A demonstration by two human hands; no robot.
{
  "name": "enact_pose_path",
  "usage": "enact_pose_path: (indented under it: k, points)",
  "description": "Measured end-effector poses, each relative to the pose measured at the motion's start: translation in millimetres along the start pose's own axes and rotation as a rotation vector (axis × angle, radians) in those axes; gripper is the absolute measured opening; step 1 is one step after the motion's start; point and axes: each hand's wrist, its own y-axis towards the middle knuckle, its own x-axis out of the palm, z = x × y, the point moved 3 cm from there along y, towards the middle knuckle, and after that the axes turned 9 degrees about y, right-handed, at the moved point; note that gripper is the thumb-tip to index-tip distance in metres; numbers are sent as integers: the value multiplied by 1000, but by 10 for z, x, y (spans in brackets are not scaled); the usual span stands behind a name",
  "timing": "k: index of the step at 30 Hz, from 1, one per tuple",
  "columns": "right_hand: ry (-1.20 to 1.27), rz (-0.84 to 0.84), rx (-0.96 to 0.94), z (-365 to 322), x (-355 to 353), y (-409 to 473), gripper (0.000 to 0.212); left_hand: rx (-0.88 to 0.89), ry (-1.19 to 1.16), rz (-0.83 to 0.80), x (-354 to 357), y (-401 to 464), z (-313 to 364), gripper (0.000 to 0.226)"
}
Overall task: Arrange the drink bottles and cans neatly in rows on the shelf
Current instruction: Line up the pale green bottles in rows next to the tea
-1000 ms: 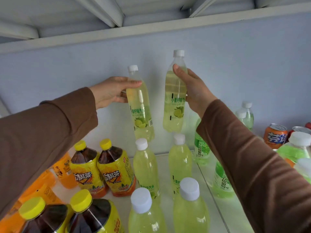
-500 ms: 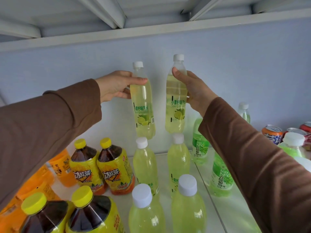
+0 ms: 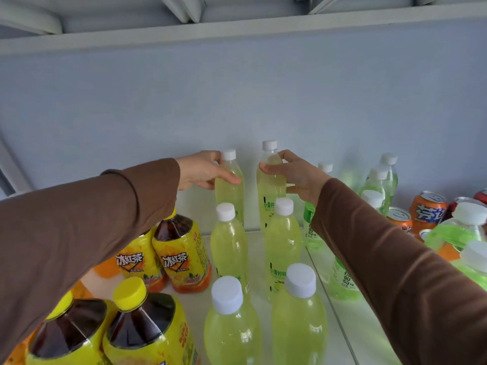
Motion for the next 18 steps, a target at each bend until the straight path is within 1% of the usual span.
enact_pose_path:
  k: [2, 6, 13, 18]
  points:
    - [-50, 7, 34, 65, 15, 14, 50, -3, 14, -25, 67, 25, -61, 66]
    - [-145, 23, 76, 197, 29, 58, 56, -11, 58, -38, 144, 57, -145, 61]
    - [-246, 10, 87, 326, 0, 12, 43, 1, 141, -50, 167, 159, -228, 57]
    - [-271, 7, 88, 321, 23, 35, 53, -6, 196, -68, 210, 243, -241, 62]
